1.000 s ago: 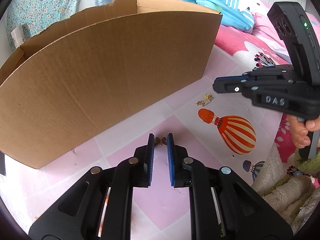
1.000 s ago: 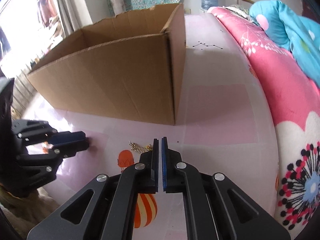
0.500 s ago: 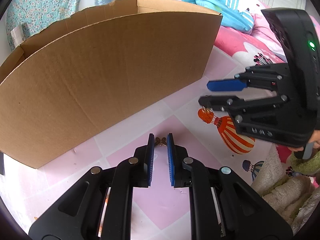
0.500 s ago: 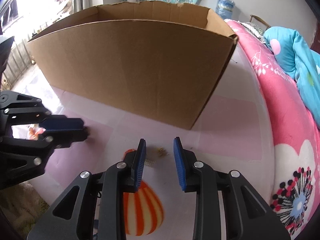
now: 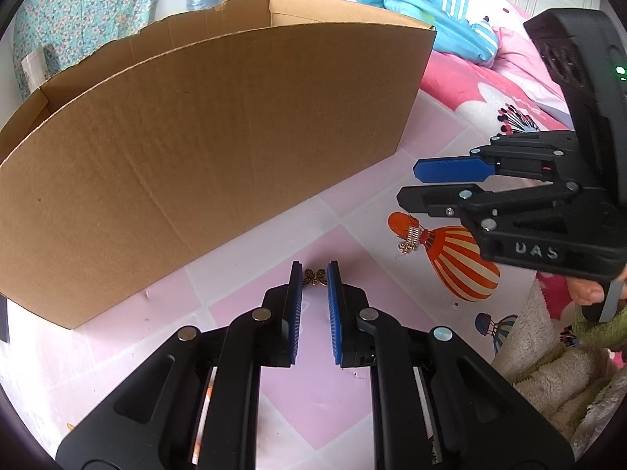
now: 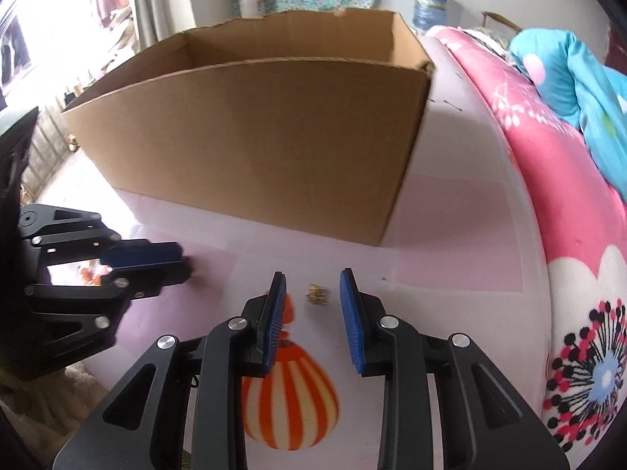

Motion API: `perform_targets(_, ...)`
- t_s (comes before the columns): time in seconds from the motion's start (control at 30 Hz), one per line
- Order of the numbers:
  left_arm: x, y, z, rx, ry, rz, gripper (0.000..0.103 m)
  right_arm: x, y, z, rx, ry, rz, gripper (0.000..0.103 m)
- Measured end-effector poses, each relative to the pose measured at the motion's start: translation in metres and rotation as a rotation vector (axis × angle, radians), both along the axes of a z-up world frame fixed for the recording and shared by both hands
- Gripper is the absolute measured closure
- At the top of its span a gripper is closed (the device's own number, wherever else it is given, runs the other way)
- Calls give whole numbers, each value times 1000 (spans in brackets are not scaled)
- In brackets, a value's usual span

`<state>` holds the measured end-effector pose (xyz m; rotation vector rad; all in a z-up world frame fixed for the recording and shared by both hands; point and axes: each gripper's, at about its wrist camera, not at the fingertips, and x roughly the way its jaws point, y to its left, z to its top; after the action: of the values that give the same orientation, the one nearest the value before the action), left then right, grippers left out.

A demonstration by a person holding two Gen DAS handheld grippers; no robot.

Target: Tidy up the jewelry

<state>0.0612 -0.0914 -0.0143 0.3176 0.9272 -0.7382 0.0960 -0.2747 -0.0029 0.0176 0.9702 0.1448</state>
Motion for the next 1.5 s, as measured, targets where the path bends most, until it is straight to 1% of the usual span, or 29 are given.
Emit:
perform_targets(0.07, 0, 0, 0, 0, 1, 1, 91, 0, 4, -2, -10, 3, 6, 77)
perform_targets(0.1, 0, 0, 0, 0, 0, 1, 91, 0, 5, -3, -17, 6, 17, 83)
perform_targets(0.17, 0, 0, 0, 0, 0, 1, 91, 1, 9, -5, -29, 17, 27, 88)
perform_targets(0.23, 0, 0, 0, 0, 1, 0, 91, 2, 7, -6, -14, 22, 32, 97)
perform_targets(0.33, 0, 0, 0, -1, 0, 0, 91, 2, 3, -6, 15, 26, 29, 99)
perform_targets(0.37, 1, 0, 0, -2, 0, 0, 91, 2, -1, -7, 39, 28, 23, 99)
perform_targets(0.4, 1, 0, -1, -3, 0, 0, 91, 3, -8, -7, 97, 36, 7, 99)
perform_targets(0.5, 1, 1, -1, -9, -3, -1, 91, 3, -23, -1, 179, 26, -29, 99)
perform_targets(0.53, 1, 2, -1, -11, -3, -1, 91, 2, -26, 3, 193, 20, -36, 99)
perform_targets(0.73, -3, 7, 5, -38, -11, 3, 91, -5, -35, 25, 188, -31, -65, 100)
perform_targets(0.9, -12, 19, 25, -73, -54, 5, 91, -19, -30, 51, 180, -98, -67, 100)
perform_targets(1.0, -20, 26, 46, -110, -91, 2, 91, -28, -28, 73, 185, -155, -54, 100)
perform_targets(1.1, -25, 33, 75, -166, -135, -14, 91, -27, -25, 95, 198, -215, -24, 100)
perform_targets(1.17, -26, 36, 98, -191, -184, -28, 91, -23, -23, 108, 195, -247, -3, 100)
perform_targets(1.27, -26, 39, 126, -229, -245, -53, 91, -2, -23, 130, 211, -284, 54, 100)
perform_targets(1.33, -19, 37, 141, -237, -271, -71, 91, 16, -22, 138, 216, -272, 90, 100)
perform_targets(1.4, -9, 30, 148, -231, -273, -83, 91, 40, -20, 141, 211, -239, 132, 100)
perform_targets(1.43, 4, 27, 148, -216, -256, -81, 91, 52, -17, 139, 202, -214, 150, 100)
perform_targets(1.5, 25, 19, 144, -198, -192, -75, 91, 84, -11, 132, 181, -141, 193, 100)
